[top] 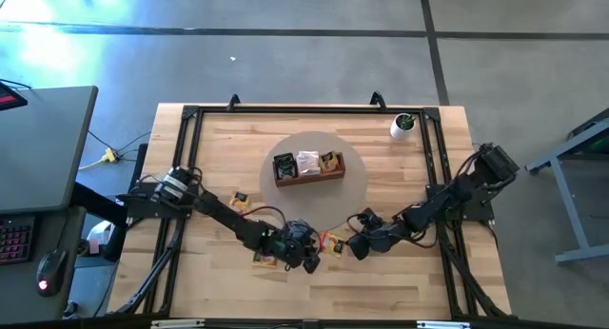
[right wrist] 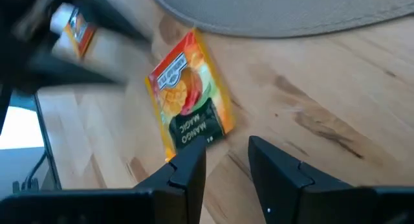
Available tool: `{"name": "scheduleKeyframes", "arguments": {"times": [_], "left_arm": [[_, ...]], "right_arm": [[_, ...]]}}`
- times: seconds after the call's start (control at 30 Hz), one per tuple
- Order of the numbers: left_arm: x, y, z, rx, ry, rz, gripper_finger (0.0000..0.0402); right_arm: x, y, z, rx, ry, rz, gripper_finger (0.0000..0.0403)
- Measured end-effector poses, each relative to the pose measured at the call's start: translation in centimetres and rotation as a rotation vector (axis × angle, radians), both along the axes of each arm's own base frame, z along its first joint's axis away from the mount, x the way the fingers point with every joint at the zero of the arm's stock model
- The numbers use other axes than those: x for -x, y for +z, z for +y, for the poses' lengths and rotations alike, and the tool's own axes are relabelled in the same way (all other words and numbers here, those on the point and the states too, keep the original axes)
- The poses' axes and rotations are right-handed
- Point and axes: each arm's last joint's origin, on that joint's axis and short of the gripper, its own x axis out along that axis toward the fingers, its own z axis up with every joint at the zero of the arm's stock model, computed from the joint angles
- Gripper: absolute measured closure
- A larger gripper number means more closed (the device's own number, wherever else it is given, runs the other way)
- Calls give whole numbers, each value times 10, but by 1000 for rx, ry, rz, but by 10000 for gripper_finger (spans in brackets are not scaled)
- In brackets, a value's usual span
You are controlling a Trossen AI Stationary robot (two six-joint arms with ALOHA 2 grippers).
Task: Pick & Place Tea
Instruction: Put the yellow tea bag into the right section of the wooden organizer
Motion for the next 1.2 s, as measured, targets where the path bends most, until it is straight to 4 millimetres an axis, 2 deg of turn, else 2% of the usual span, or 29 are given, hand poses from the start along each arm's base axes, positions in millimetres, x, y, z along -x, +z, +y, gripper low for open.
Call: {"name": "scheduleKeyframes", "arguments": {"times": [0.17,0.83,1.0,1.1,1.2], "left_arm": [[-8,-11,1,31,1,-48,208],[-18,-4,2,44,-72,-150,208],[-27,4,7,26,-87,-169,208],[-34,4,10,16,-104,-138,208],[-34,0,10,-21,-94,-59,208]], "right_arm": [[-1,0,-1,-13,-9,-1,289],[-6,1,-10,-20,-9,-2,289],[-9,1,-16,-17,-20,-2,289],[-11,1,-19,-46,-18,9,289],[-11,1,-20,-55,-12,10,289]]}}
